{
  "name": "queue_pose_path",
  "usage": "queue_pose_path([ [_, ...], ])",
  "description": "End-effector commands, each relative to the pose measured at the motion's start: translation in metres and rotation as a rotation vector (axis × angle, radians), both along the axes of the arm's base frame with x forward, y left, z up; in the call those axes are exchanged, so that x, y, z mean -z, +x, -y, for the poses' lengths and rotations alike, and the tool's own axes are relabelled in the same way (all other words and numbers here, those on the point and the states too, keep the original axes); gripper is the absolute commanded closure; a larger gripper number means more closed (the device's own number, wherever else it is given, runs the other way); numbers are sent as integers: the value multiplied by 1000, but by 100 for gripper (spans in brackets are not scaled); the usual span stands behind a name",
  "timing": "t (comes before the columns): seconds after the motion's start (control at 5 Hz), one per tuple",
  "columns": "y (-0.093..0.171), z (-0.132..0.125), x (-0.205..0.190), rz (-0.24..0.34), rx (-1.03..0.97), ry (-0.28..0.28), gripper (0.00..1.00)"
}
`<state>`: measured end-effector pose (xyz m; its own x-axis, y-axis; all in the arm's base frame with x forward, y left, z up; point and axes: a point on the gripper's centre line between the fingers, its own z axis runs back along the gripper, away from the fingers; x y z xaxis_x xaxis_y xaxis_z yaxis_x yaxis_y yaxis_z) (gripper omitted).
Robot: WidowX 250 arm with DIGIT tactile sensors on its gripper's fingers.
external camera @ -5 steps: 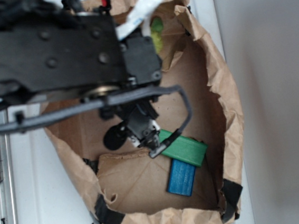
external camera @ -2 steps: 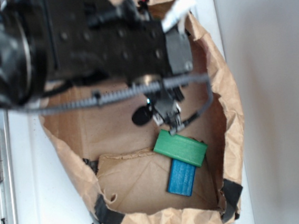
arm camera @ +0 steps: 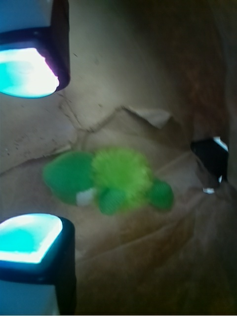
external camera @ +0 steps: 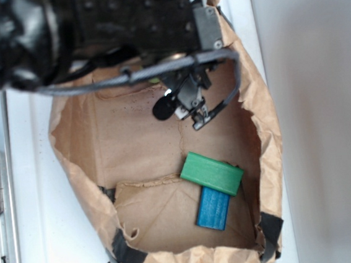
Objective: Grab the green animal.
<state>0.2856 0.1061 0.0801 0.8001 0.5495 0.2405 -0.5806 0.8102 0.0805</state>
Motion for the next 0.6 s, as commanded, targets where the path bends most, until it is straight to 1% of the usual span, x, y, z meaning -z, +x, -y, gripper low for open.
queue_pose_path([
  [0.0, -6, -23, -8, -29, -152, -19, 0],
  [0.2, 2, -19, 1, -39, -118, -69, 0],
  [0.4, 2, -19, 1, -39, -118, -69, 0],
])
